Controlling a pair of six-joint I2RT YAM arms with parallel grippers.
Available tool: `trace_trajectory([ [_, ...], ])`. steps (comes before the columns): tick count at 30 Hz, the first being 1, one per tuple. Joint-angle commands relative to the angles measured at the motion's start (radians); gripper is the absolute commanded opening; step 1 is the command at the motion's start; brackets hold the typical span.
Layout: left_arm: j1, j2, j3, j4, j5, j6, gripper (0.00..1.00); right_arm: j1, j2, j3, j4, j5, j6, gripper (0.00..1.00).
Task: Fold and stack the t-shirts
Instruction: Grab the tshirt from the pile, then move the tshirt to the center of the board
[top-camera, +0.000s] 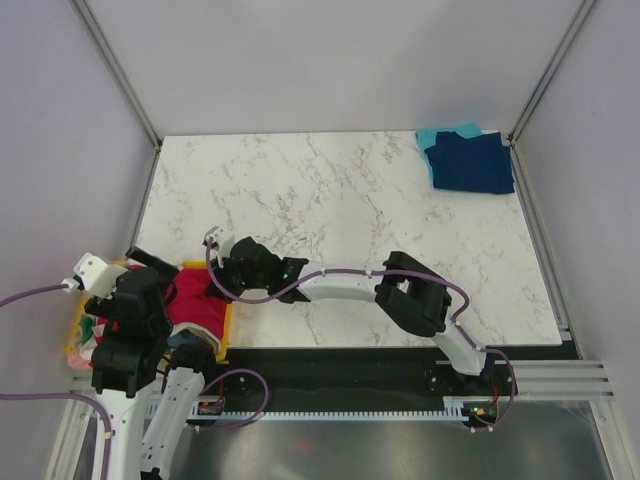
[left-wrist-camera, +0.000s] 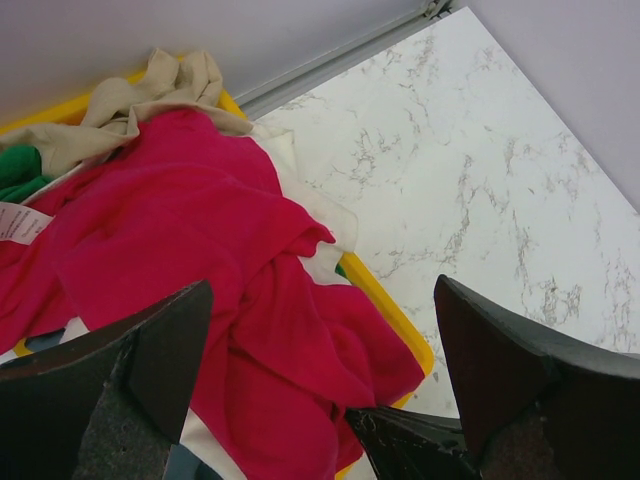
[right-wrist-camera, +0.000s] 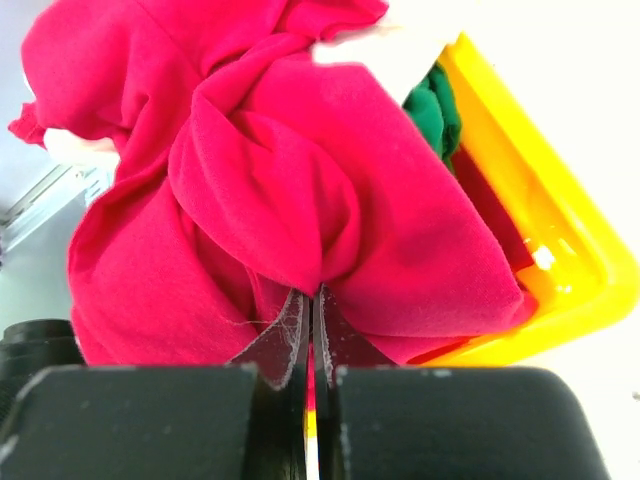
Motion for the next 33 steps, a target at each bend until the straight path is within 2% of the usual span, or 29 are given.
trace_trajectory([
  [1,0.003,0.004,0.019,0.019,-0.020,-0.024,0.99,-0.005,-0.128,0.106,-0.056,0.072,-0.070,0.00],
  [4,0.005,0.004,0.019,0.017,-0.014,-0.024,0.99,-0.034,-0.196,0.183,-0.120,0.090,-0.132,0.00],
  [7,0.003,0.004,0.019,0.017,-0.016,-0.024,0.99,-0.054,-0.283,0.249,-0.201,0.175,-0.235,0.00],
  [11,0.005,0.004,0.019,0.017,-0.020,-0.024,0.99,-0.095,-0.427,0.255,-0.247,0.348,-0.312,0.00],
  [16,0.005,0.011,0.019,0.019,-0.013,-0.018,0.98,-0.131,-0.678,0.099,-0.234,0.497,-0.341,0.00],
  [22,0.005,0.025,0.016,0.030,0.009,0.011,0.99,-0.157,-0.930,-0.229,-0.246,0.682,-0.288,0.02],
  [23,0.005,0.031,0.016,0.034,0.022,0.019,0.99,-0.161,-0.952,-0.272,-0.287,0.695,-0.272,0.49],
  [24,0.005,0.034,0.014,0.043,0.038,0.028,0.99,-0.164,-0.970,-0.348,-0.318,0.716,-0.242,0.80],
  [25,0.005,0.037,0.014,0.056,0.058,0.066,0.98,-0.168,-0.993,-0.381,-0.350,0.783,-0.219,0.98],
  [27,0.005,0.050,0.014,0.085,0.200,0.137,0.96,-0.203,-1.006,-0.450,-0.460,0.848,-0.154,0.98],
  [28,0.005,0.056,0.016,0.133,0.273,0.222,0.94,-0.220,-1.018,-0.464,-0.499,0.882,-0.136,0.98],
  [29,0.005,0.071,0.014,0.157,0.428,0.255,0.92,-0.253,-1.026,-0.485,-0.558,0.894,-0.119,0.98],
  [30,0.005,0.080,-0.001,0.186,0.499,0.312,0.92,-0.270,-1.052,-0.499,-0.577,0.899,-0.097,0.98],
  [33,0.005,0.160,0.001,0.247,0.691,0.352,1.00,-0.324,-1.116,-0.541,-0.591,0.885,-0.099,0.98],
])
